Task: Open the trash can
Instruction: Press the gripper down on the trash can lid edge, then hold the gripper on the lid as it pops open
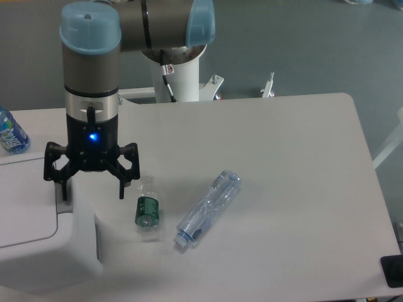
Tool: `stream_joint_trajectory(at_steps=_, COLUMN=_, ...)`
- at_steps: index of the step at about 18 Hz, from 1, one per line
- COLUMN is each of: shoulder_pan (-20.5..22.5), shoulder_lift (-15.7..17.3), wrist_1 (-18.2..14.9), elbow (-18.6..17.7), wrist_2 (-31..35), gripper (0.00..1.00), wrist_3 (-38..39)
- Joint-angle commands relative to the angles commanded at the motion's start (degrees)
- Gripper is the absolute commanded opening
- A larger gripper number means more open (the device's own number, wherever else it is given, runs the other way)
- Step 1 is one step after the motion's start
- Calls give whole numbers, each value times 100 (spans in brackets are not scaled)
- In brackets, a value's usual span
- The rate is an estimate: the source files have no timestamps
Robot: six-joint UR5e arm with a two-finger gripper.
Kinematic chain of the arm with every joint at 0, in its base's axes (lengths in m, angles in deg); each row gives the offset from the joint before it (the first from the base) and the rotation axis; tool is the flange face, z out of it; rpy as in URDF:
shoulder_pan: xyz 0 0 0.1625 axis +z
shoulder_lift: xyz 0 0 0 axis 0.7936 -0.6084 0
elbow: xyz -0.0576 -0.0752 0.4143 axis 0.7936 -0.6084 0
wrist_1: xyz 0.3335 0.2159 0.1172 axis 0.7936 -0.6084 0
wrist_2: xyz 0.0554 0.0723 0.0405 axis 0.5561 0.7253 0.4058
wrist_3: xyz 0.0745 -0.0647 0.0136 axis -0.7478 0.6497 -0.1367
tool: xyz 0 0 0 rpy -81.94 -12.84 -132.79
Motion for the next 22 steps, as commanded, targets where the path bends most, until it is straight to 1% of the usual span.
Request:
stream_joint_trajectory(at_steps=17, shoulder_pan=0, shoulder_lift=-26, wrist_1=-9, elbow=-35, wrist_2=0, gripper=100, wrist_3=0)
stream_joint_trajectory(at_steps=20, shoulder_pan=35, shoulder_lift=0, wrist_1=0, elbow=96, wrist_2=-9, gripper=100, wrist_3=-17)
stream_joint_trajectory(at_steps=22, shoulder_pan=157, shoulder_lift=17, wrist_1=52, elbow=341, wrist_2=52, gripper=100, wrist_3=-87)
